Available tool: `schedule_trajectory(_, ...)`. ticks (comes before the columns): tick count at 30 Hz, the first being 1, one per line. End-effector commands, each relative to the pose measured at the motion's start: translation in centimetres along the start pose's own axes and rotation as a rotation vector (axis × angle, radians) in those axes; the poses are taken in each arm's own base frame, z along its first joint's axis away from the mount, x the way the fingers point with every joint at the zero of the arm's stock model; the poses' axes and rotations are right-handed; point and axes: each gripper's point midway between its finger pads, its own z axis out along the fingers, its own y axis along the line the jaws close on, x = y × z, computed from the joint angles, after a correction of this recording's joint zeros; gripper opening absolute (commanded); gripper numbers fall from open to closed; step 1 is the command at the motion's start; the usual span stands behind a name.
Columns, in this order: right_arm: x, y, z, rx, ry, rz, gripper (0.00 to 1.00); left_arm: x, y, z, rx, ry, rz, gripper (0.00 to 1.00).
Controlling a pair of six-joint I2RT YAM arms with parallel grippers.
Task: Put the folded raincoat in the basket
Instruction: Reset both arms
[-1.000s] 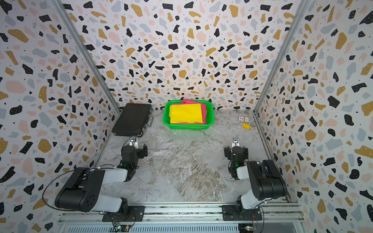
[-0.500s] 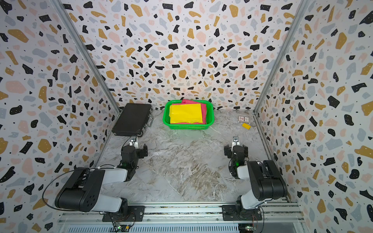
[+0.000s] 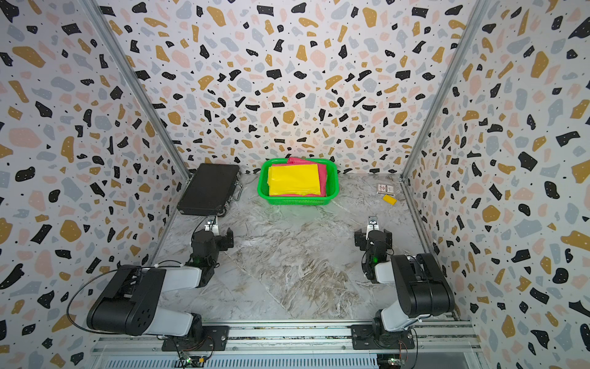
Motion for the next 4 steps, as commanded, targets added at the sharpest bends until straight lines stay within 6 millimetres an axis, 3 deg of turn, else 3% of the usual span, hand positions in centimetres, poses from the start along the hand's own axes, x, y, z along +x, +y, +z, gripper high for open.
schedule_trajectory(1,-1.54,-0.37,0.04,0.011,-0.041,0.022,1.00,-1.24,0.04,0.06,0.001,-0.038,-0.018,1.00)
schedule_trajectory(4,-1.52,-0.35,0.03,0.010,-0.040,0.022,1.00,-1.20,0.01,0.17,0.004,-0.035,-0.019,0.99)
